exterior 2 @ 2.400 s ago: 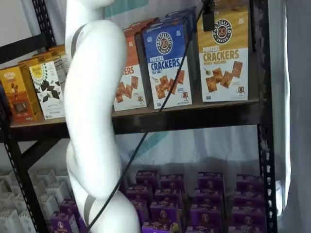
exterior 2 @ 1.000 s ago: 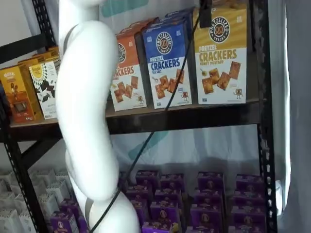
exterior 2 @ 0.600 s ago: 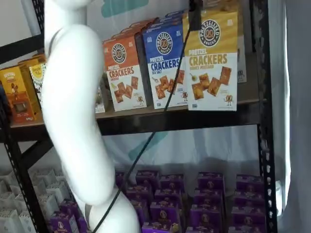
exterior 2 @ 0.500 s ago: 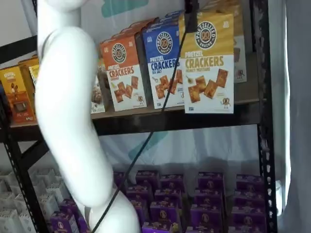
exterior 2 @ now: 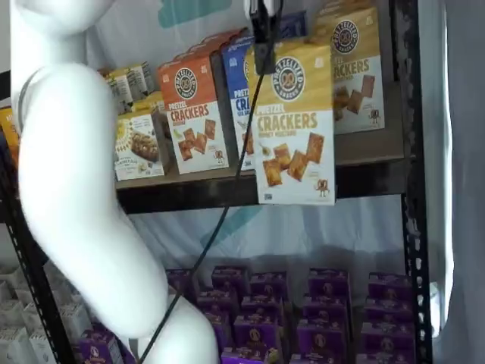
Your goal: Retrieve the yellow and white box located on the top shelf, the sixth one from the left
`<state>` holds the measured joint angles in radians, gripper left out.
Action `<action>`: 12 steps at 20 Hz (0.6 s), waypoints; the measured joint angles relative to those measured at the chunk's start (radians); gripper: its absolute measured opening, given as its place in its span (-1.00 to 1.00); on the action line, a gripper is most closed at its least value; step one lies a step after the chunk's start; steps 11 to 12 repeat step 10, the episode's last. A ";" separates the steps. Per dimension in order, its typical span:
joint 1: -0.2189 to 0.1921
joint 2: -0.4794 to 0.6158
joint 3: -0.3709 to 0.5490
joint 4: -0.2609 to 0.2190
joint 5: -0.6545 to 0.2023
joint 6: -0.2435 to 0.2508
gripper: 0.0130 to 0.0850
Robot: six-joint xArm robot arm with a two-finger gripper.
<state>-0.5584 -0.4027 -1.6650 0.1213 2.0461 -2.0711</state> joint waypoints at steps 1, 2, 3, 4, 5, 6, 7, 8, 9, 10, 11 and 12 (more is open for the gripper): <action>0.009 -0.011 0.012 0.000 0.002 0.009 0.22; 0.019 -0.024 0.024 0.001 0.005 0.020 0.22; 0.027 -0.033 0.033 0.002 0.007 0.029 0.22; 0.037 -0.044 0.043 0.003 0.011 0.040 0.22; 0.049 -0.055 0.054 0.003 0.012 0.051 0.22; 0.056 -0.062 0.061 0.003 0.011 0.058 0.22; 0.063 -0.068 0.067 0.002 0.011 0.064 0.22; 0.070 -0.074 0.074 0.001 0.009 0.072 0.22; 0.078 -0.080 0.081 -0.001 0.007 0.078 0.22; 0.087 -0.086 0.089 -0.005 0.005 0.085 0.22; 0.087 -0.086 0.089 -0.005 0.005 0.085 0.22; 0.087 -0.086 0.089 -0.005 0.005 0.085 0.22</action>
